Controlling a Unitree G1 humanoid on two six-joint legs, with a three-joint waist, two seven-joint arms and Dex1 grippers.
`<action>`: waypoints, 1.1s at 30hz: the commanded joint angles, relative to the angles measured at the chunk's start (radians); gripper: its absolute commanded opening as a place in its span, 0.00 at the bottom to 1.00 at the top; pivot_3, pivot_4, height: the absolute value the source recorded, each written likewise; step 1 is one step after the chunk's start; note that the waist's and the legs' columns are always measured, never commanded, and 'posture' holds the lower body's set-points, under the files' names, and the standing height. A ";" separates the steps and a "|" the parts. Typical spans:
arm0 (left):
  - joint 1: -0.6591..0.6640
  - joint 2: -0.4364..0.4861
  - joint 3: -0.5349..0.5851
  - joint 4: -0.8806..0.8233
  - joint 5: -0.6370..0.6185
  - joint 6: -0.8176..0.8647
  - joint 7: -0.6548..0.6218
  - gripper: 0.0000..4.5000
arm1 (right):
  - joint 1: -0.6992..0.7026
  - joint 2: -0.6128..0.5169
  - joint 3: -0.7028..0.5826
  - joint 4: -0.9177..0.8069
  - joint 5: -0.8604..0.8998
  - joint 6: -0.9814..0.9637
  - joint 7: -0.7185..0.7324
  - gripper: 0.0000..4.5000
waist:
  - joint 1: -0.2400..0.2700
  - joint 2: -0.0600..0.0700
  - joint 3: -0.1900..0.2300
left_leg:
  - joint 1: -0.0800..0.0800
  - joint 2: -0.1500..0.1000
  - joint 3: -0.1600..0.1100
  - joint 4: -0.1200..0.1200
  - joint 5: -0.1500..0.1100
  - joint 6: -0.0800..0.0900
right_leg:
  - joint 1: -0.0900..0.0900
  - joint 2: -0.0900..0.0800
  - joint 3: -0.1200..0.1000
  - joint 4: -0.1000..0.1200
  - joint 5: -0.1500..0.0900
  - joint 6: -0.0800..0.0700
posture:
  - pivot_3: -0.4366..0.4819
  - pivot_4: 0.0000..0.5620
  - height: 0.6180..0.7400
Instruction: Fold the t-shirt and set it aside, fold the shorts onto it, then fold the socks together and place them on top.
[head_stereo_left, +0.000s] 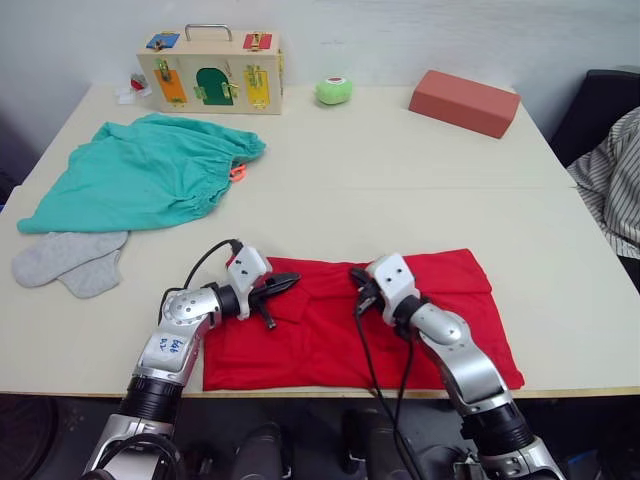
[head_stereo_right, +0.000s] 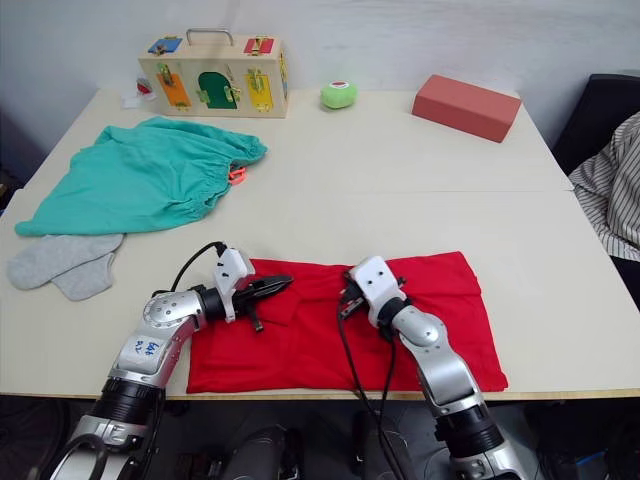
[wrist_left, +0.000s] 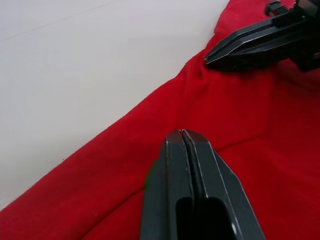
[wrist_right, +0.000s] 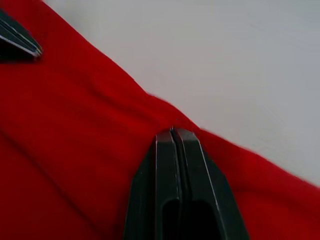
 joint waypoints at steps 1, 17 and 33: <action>0.039 0.010 0.027 0.031 0.021 -0.002 0.040 0.01 | 0.051 -0.053 -0.130 -0.009 0.028 -0.029 -0.009 0.00 | 0.000 0.000 0.000 | 0.001 0.000 0.000 0.000 0.000 0.000 | 0.000 0.000 0.000 0.000 0.000 0.000 | 0.48 0.27 1.00; -0.024 0.042 0.205 0.056 -0.142 0.114 0.042 0.01 | 0.191 -0.196 -0.563 0.196 0.310 -0.151 0.159 0.00 | 0.001 0.000 0.000 | 0.001 0.001 -0.001 -0.002 0.001 -0.001 | 0.001 0.002 0.000 0.000 0.000 0.000 | 0.48 0.27 1.00; 0.100 0.246 0.278 -0.199 -0.371 0.182 -0.322 0.04 | 0.090 -0.379 -0.447 -0.064 0.567 0.159 0.475 0.13 | 0.003 0.003 0.002 | 0.000 0.001 -0.002 -0.003 0.000 -0.002 | -0.001 0.000 0.000 -0.001 0.000 -0.001 | 0.48 0.27 1.00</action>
